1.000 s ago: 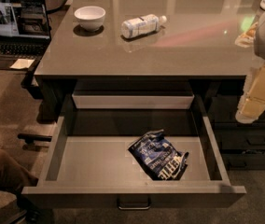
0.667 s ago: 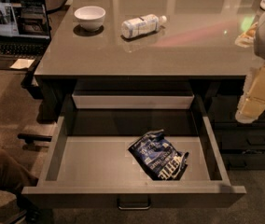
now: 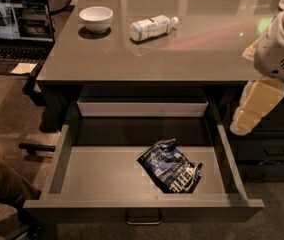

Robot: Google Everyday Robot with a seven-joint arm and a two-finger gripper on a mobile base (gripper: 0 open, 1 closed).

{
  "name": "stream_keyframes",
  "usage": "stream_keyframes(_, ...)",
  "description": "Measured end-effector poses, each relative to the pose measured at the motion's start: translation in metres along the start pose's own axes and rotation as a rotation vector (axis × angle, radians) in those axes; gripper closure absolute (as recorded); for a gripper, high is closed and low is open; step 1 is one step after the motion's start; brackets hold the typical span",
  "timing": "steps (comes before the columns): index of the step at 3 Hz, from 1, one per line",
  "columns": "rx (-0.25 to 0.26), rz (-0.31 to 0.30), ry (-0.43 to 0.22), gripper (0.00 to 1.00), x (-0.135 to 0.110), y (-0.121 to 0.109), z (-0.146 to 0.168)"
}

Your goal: Pick blue chip bag from top drawer and place on counter

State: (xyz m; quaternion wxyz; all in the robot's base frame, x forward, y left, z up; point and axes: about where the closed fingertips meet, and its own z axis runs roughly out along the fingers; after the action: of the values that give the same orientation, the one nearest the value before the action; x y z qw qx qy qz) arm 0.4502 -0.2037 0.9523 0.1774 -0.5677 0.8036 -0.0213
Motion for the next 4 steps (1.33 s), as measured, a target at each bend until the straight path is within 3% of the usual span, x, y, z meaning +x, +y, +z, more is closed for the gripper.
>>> stream_keyframes(3, 0.004, 0.328, -0.127, 0.00, -0.057, 0.037, 0.145)
stream_keyframes(4, 0.020, 0.405, -0.173, 0.00, -0.071, 0.039, 0.195)
